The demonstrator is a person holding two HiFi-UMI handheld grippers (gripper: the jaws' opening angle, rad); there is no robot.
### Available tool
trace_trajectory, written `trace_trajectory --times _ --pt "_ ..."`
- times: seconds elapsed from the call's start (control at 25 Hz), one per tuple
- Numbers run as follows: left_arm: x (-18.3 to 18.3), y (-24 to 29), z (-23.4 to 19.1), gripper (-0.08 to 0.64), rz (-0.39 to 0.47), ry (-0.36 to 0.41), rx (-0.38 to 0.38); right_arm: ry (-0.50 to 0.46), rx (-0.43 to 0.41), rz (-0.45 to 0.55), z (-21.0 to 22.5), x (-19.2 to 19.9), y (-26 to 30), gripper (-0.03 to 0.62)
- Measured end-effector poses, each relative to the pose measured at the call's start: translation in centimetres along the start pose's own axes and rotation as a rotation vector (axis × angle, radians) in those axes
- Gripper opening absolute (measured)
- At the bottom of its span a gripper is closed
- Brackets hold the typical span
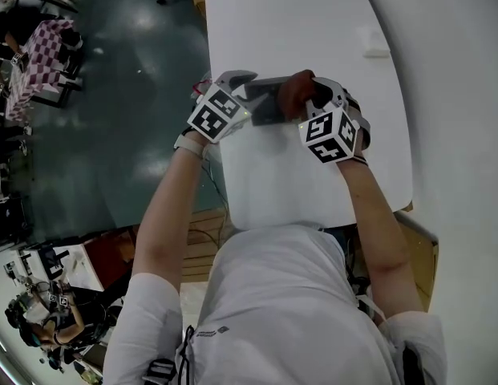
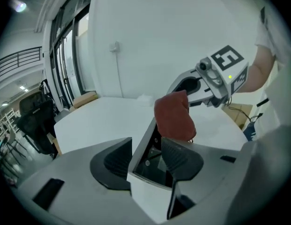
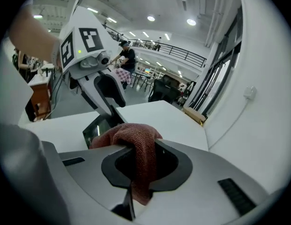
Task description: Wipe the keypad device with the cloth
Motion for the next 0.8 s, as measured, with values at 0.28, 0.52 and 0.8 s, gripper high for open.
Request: trace_trajectory --times 0.28,0.52,0.8 --pt "0.4 1.6 0.3 0.176 -0.093 0.066 0.046 -0.28 0.044 -0.066 -1.5 -0.4 1.0 0.038" --pt "0.2 2.0 0.3 0.176 -0.096 0.049 0.058 -0.435 0.074 -0.102 -2.5 -0.3 1.3 0.038" --pt "0.5 2.2 0.2 0.166 -0.127 0.037 0.097 -0.428 0.079 -0.105 -3.5 0.5 1.6 0.038"
Point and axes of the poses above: the fingertips, and each gripper's own axes: y forward along the fingers, z to its right, x out of its underside, the point moved 7 cm from there along -y, backward along the fingers, and after that the axes turned 12 degrees about -y, right-handed, at the moved point
